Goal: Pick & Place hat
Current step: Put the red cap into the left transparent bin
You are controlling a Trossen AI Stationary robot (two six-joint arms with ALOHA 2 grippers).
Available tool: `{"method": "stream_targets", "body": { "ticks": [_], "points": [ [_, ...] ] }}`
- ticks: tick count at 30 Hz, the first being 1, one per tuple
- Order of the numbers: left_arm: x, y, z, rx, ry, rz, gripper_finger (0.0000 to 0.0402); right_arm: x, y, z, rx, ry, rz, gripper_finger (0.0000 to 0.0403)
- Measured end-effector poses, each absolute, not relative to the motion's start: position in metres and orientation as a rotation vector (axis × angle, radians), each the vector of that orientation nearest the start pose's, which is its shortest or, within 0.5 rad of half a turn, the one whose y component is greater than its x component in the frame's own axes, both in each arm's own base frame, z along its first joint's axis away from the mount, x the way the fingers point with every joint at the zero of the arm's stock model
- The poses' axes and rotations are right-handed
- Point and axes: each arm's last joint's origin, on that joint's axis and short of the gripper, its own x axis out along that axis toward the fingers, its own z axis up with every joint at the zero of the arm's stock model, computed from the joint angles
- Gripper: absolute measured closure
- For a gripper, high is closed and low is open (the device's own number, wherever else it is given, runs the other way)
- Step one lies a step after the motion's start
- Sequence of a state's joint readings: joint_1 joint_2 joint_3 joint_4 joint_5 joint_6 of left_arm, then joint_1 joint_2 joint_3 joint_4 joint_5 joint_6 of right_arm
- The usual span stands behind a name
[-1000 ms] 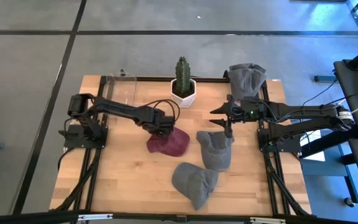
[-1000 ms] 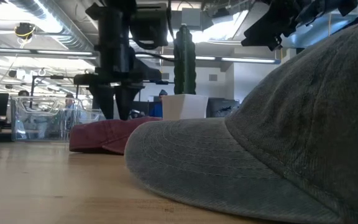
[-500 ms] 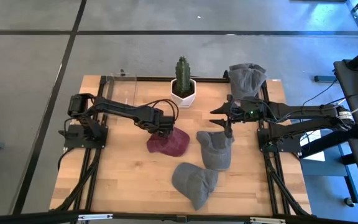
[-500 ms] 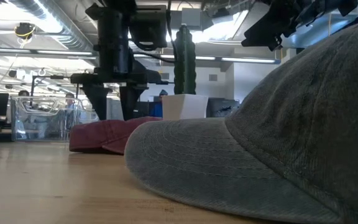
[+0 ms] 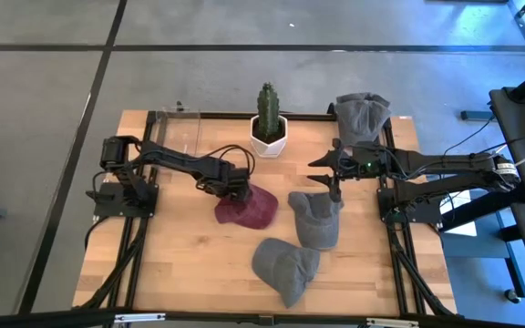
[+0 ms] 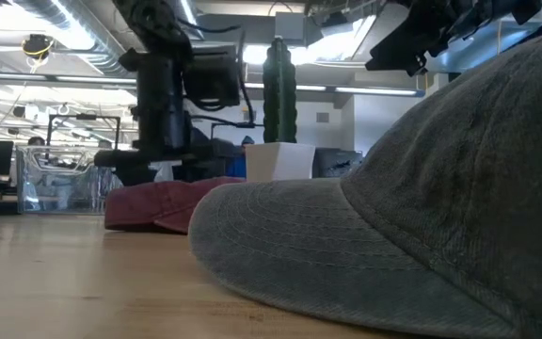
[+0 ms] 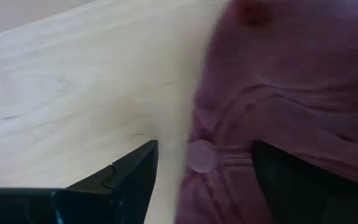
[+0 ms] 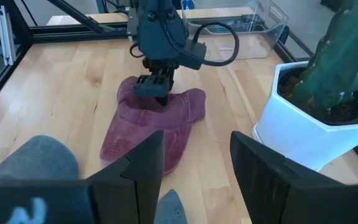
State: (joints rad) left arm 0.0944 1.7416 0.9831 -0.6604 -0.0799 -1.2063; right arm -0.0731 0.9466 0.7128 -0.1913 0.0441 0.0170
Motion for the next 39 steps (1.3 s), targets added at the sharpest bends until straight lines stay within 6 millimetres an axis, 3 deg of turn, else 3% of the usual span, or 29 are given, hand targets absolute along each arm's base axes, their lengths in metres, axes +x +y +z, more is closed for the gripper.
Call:
{"method": "stream_targets", "body": {
  "ticks": [8,26,29,32,39],
  "points": [
    [0.292,0.03,0.138,-0.996,1.134,0.988,0.02,0.205,-0.016,0.279,0.022,0.428,-0.119,0.0219],
    [0.294,0.029,0.137,-0.937,1.165,0.922,0.0358,0.205,-0.017,0.279,-0.006,0.427,-0.129,0.0219],
    [0.292,0.029,0.14,-0.933,1.168,0.898,0.0364,0.205,-0.017,0.279,-0.008,0.427,-0.129,0.0219],
    [0.29,0.026,0.155,-0.936,1.163,0.865,0.0364,0.205,-0.017,0.279,-0.007,0.428,-0.129,0.0219],
    [0.287,0.018,0.234,-0.846,1.035,0.642,0.0364,0.205,-0.017,0.279,-0.034,0.427,-0.124,0.0219]
  ]
}}
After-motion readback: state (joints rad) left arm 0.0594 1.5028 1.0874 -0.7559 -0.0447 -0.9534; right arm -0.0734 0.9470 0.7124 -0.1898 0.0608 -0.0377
